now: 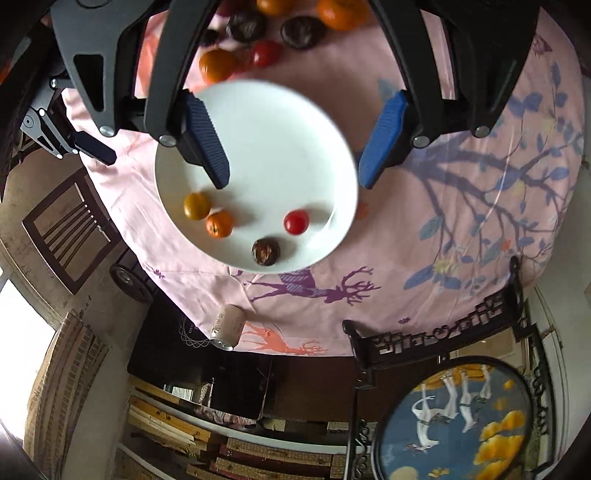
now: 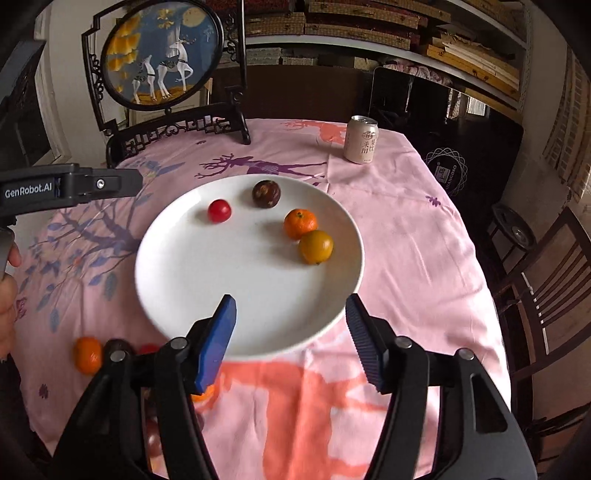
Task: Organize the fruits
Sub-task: 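Place the orange and the plum on the white plate, opening both tools, then grasp a dark red plum with the right tool while the left grasps an orange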
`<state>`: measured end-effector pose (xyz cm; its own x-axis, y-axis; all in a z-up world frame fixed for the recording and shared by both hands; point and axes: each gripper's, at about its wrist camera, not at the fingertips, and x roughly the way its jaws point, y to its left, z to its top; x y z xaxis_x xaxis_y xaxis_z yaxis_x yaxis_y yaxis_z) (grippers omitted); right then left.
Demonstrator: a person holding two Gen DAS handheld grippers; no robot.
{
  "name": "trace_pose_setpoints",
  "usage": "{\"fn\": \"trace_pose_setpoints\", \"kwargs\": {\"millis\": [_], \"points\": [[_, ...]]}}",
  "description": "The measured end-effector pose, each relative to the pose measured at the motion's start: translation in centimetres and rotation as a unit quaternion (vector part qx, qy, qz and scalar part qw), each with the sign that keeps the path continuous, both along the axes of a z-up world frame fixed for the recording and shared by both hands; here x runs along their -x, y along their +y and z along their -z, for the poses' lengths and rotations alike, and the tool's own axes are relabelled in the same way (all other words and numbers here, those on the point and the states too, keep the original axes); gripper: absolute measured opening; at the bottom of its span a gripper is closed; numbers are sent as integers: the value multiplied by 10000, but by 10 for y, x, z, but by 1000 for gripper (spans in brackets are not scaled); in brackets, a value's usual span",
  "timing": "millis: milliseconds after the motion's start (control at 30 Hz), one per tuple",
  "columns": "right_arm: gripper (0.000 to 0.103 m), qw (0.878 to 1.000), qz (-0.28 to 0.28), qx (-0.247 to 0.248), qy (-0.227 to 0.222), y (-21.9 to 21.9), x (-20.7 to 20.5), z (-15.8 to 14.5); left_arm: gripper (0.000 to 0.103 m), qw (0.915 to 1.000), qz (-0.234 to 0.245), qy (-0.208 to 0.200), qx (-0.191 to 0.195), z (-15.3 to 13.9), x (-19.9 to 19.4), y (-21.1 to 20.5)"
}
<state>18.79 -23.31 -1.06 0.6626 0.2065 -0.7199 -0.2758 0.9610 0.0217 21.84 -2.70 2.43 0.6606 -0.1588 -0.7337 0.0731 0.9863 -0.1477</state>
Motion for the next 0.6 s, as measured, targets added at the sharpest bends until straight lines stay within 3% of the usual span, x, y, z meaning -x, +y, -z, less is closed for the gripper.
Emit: {"fn": "trace_pose_setpoints", "kwargs": {"millis": [200, 400, 600], "points": [[62, 9993, -214, -273, 122, 3, 74, 10, 75, 9995, -274, 70, 133, 37, 100, 31], [62, 9993, -328, -155, 0, 13, 105, 6, 75, 9988, -464, 158, -13, 61, 149, 42], [62, 9964, -709, -255, 395, 37, 120, 30, 75, 9984, -459, 333, -47, 78, 175, 50]]}}
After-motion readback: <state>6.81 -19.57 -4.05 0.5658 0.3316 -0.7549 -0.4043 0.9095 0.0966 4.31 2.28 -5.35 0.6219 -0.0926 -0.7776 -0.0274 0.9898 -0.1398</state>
